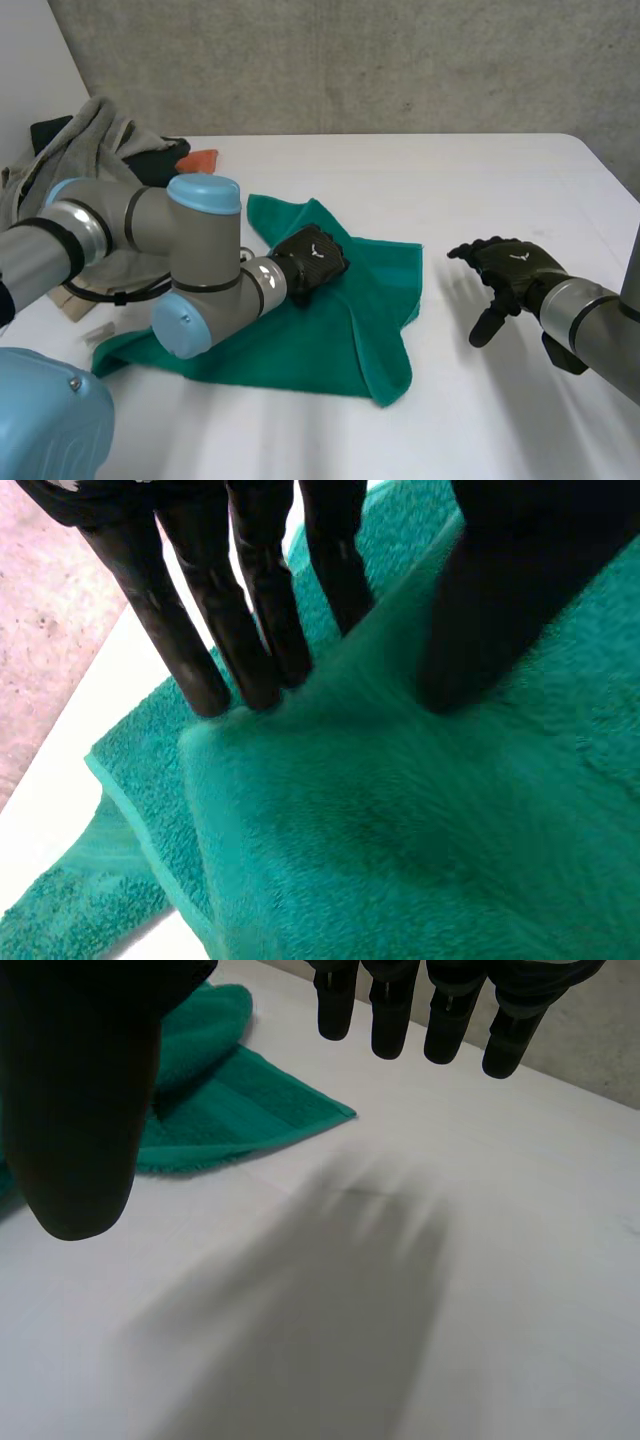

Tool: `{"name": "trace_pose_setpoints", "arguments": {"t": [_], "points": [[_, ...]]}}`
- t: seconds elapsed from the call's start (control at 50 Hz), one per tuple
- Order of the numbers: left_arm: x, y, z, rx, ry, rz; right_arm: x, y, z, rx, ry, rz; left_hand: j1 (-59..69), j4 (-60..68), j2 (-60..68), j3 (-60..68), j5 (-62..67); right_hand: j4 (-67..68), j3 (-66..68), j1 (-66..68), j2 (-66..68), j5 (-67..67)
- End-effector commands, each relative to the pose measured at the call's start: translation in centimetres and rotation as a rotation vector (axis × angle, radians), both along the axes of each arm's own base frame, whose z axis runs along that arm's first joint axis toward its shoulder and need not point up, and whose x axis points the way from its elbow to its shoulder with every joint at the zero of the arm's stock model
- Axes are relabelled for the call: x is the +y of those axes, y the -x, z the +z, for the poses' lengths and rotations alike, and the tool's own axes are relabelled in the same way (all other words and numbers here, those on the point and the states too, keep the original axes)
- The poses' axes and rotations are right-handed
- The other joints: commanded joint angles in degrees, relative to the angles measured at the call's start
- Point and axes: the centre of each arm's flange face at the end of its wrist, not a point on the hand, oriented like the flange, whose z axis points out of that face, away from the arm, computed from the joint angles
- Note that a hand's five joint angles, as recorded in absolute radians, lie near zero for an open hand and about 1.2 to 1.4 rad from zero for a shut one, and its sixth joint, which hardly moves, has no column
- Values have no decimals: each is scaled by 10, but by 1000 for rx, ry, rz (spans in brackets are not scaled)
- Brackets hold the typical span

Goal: Fold the laundry.

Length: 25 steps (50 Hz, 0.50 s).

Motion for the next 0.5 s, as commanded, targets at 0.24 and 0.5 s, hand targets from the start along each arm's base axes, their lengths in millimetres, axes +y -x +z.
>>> {"name": "trace_pose_setpoints", "arguments": {"t": [0.24,0.5], "points": [[28,-35,113,33,258,55,-27,-10,11,-36,57,86,156,184,186,188,189,-14,-15,-21,-16,-26],[72,-80,226,135,512,176,-33,-53,-27,67,50,252,156,184,186,188,189,-14,-15,-21,-16,-26]]}}
